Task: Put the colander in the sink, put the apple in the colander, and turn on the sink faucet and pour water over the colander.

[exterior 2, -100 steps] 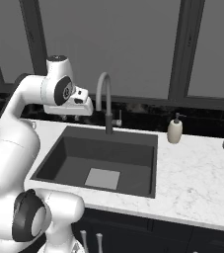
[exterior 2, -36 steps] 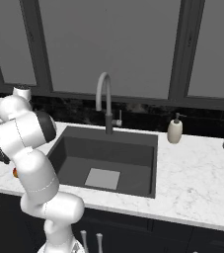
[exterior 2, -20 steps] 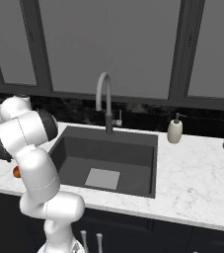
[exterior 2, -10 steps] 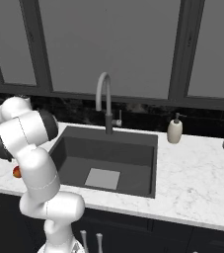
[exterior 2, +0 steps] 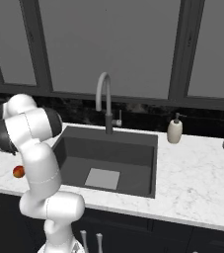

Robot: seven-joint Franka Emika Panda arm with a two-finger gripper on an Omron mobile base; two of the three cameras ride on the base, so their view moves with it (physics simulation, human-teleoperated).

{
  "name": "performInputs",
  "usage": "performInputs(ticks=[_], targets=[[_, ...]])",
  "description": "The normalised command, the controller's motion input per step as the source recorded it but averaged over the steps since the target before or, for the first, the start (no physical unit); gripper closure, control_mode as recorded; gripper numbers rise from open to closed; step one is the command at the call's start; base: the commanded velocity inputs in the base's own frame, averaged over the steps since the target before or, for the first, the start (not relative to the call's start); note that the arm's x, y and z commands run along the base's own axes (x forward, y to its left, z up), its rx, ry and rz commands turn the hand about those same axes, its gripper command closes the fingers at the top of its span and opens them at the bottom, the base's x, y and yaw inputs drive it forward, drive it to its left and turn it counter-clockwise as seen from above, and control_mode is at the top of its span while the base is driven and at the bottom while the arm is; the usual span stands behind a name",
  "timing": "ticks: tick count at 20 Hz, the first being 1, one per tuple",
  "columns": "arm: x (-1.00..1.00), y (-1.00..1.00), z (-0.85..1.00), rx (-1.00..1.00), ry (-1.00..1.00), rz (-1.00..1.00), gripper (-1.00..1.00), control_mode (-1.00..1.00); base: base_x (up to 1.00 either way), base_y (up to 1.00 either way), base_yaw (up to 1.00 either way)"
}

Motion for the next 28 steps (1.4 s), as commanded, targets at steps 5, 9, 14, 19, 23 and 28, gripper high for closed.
performInputs(ticks=[5,9,14,19,23,28], targets=[[0.04,-0.01,-0.04,0.00,-0.03,-0.06,1.00,-1.00,0.00,0.00,0.00],[-0.01,-0.09,0.17,0.00,-0.08,-0.12,1.00,-1.00,0.00,0.00,0.00],[-0.27,-0.23,0.29,0.02,-0.13,-0.16,1.00,-1.00,0.00,0.00,0.00],[-0.51,-0.42,0.33,0.10,-0.15,-0.20,1.00,-1.00,0.00,0.00,0.00],[-0.56,-0.57,0.33,0.25,-0.02,-0.18,1.00,-1.00,0.00,0.00,0.00],[-0.55,-0.64,0.35,0.31,0.00,-0.11,1.00,-1.00,0.00,0.00,0.00]])
